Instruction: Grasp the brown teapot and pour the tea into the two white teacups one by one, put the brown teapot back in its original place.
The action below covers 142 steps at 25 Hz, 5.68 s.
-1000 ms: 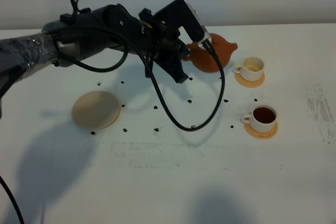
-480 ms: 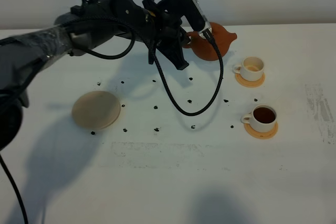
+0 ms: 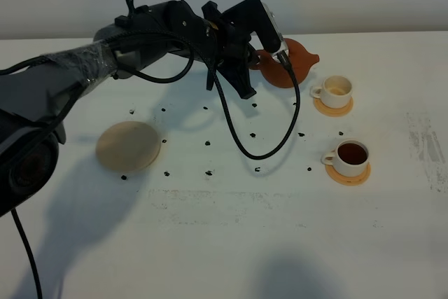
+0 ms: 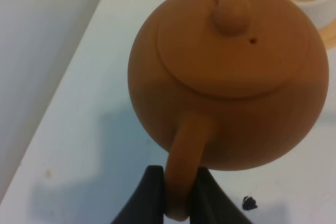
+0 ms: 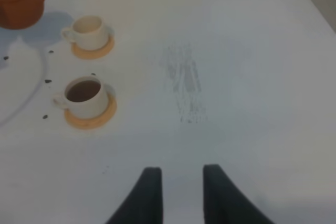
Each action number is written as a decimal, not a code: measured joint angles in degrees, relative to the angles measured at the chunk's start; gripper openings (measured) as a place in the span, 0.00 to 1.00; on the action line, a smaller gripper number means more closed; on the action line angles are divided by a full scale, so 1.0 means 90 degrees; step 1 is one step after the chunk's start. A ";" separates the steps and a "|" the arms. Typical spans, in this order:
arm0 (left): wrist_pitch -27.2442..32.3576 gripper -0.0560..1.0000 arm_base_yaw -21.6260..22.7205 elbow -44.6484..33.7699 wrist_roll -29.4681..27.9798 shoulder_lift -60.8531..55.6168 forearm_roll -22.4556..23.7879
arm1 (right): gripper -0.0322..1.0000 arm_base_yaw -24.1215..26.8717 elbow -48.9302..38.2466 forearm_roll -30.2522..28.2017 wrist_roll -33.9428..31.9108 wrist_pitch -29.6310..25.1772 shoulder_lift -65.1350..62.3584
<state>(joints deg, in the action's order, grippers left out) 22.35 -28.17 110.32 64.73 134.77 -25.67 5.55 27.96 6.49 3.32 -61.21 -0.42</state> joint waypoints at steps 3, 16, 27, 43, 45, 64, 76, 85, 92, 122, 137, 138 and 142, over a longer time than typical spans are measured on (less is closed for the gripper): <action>-0.0055 0.13 -0.0031 0.0000 0.0184 0.0028 0.0000 | 0.25 0.0000 0.0000 0.0000 0.0000 0.0000 0.0000; -0.0413 0.13 -0.0109 0.0000 0.0430 0.0060 0.0007 | 0.25 0.0000 0.0000 0.0000 0.0000 0.0000 0.0000; -0.0421 0.13 -0.0116 0.0309 0.0455 0.0081 0.0001 | 0.25 0.0000 0.0000 0.0000 0.0000 0.0000 0.0000; -0.0435 0.13 -0.0261 0.0364 0.0706 0.0198 0.0161 | 0.25 0.0000 0.0000 0.0000 0.0000 0.0000 0.0000; -0.0449 0.13 -0.0282 0.0364 0.0735 0.0255 0.0265 | 0.25 0.0000 0.0000 0.0000 0.0000 0.0000 0.0000; -0.0878 0.13 -0.0362 0.0364 0.0763 0.0423 0.0831 | 0.25 0.0000 0.0000 0.0000 0.0000 0.0000 0.0000; -0.1230 0.13 -0.0430 0.0364 0.0775 0.0423 0.1208 | 0.25 0.0000 0.0000 0.0000 0.0000 0.0000 0.0000; -0.1348 0.13 -0.0497 0.0364 0.1027 0.0423 0.1296 | 0.25 0.0000 0.0000 0.0000 0.0000 0.0000 0.0000; -0.1420 0.13 -0.0497 0.0364 0.1100 0.0423 0.1564 | 0.25 0.0000 0.0000 0.0000 0.0000 0.0000 0.0000; -0.1751 0.13 -0.0620 0.0364 0.1293 0.0423 0.2296 | 0.25 0.0000 0.0000 0.0000 0.0000 0.0000 0.0000; -0.1765 0.13 -0.0620 0.0364 0.1416 0.0423 0.2463 | 0.25 0.0000 0.0000 0.0000 0.0000 0.0000 0.0000; -0.1769 0.13 -0.0620 0.0364 0.1435 0.0423 0.2463 | 0.25 0.0000 0.0000 0.0000 0.0000 0.0000 0.0000; -0.1800 0.13 -0.0625 0.0364 0.1508 0.0423 0.2467 | 0.25 0.0000 0.0000 0.0000 -0.0006 0.0000 0.0000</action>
<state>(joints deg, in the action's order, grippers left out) 6.16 -33.80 113.60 78.30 138.58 -3.46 5.55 27.96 6.49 3.27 -61.21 -0.42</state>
